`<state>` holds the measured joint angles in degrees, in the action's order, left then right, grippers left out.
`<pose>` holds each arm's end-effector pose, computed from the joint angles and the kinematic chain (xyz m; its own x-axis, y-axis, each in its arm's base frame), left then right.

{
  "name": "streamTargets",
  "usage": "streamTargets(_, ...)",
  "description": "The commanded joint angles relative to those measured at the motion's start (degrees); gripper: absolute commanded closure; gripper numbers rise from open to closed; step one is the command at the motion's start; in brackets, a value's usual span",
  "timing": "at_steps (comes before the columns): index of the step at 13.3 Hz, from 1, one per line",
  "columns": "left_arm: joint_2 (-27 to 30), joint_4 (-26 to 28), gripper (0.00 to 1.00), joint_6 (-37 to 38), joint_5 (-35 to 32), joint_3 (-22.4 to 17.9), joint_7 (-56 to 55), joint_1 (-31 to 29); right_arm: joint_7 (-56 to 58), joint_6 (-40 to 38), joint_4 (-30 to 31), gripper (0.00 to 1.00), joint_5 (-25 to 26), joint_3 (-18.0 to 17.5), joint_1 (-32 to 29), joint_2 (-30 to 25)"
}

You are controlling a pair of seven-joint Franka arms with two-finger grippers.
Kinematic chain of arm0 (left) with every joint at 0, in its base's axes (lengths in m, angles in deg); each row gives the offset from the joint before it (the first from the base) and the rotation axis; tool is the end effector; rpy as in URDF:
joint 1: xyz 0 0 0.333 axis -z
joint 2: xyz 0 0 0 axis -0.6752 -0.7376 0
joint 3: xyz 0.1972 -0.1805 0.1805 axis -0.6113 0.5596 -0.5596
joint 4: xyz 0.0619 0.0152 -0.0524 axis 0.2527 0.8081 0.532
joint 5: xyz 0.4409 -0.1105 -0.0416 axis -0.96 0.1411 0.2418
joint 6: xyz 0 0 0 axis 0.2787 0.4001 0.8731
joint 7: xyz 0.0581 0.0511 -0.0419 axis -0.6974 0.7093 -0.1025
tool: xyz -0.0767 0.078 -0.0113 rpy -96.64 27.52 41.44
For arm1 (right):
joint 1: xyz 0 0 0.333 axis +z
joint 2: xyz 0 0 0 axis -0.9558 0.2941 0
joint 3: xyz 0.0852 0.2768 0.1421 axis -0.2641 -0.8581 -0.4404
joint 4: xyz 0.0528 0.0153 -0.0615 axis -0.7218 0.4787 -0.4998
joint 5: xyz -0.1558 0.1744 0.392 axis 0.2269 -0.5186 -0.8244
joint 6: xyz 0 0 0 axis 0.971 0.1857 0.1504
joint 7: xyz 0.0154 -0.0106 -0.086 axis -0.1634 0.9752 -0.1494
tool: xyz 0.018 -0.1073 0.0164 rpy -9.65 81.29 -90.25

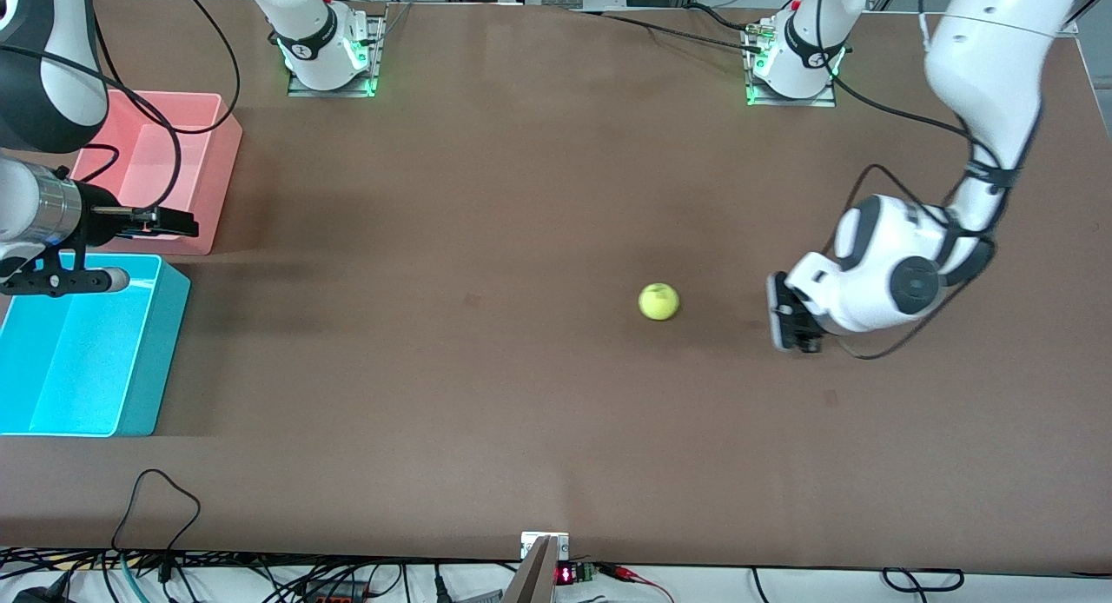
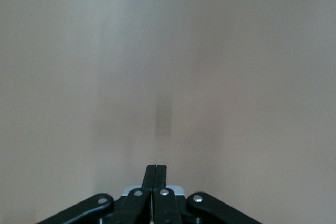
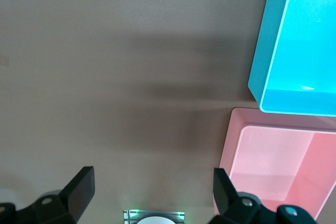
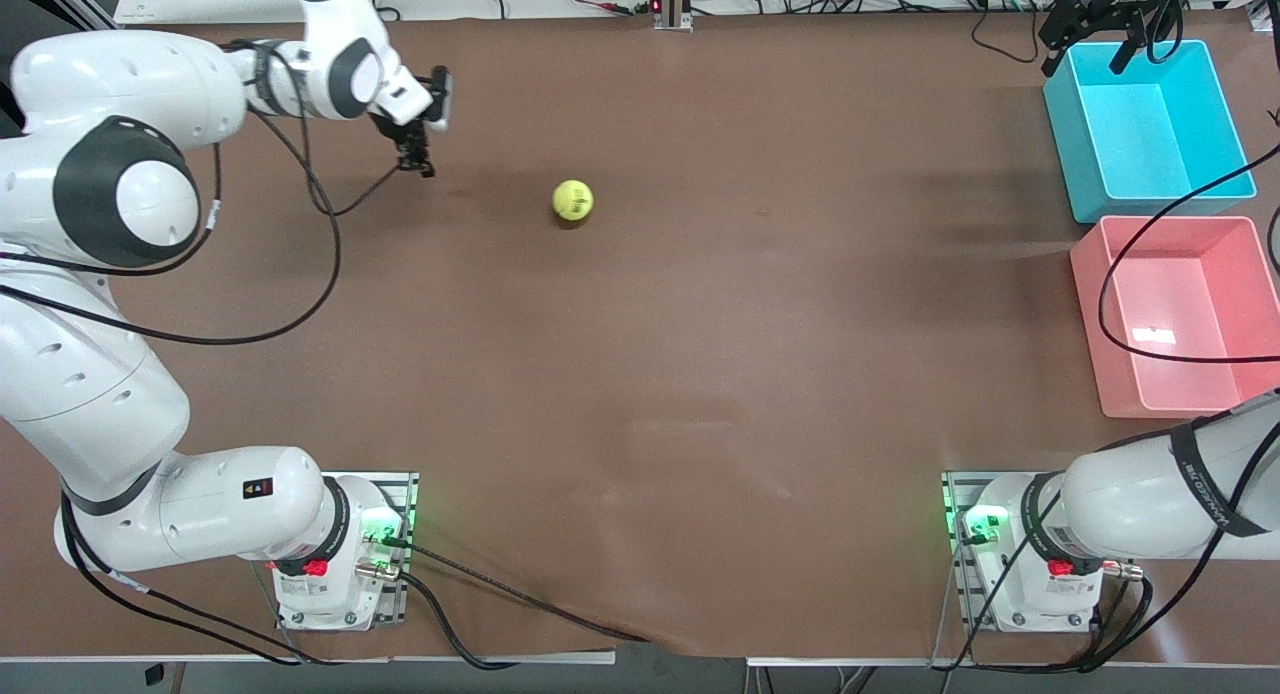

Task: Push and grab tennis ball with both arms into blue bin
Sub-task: 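Push the tennis ball with the left gripper toward the right arm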

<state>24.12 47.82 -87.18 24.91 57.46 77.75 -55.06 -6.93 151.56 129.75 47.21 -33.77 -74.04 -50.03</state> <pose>0.6763 -0.0498 0.1813 0.1108 -0.9922 0.0579 -0.9855 -0.1021 0.1358 0.6684 -0.0154 0.4840 0.9622 0.0364 -0.2698 0.0365 -0.9993 -0.0048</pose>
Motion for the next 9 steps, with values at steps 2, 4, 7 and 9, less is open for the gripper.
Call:
streamTargets(2, 0.7, -3.1, 1.0, 4.7, -2.3, 0.2, 3.0, -5.9, 1.0, -0.9, 0.1, 0.0, 0.1, -0.4, -0.3, -0.7)
streamTargets(4, 0.7, -10.2, 1.0, 13.4, -2.6, 0.2, 3.0, -5.9, 0.8, -1.6, 0.2, 0.0, 0.0, -0.5, -0.1, -0.6)
streamTargets(7, 0.7, -20.4, 1.0, 25.5, -2.7, 0.4, 2.5, -5.0, 0.8, -0.6, 0.4, 0.0, -1.2, -0.9, 0.2, 1.1)
streamTargets(9, 1.0, -22.5, 1.0, 27.9, -2.8, 1.0, 2.1, -4.2, 0.8, 0.2, 0.5, 0.0, -3.2, -0.9, 1.0, 2.3)
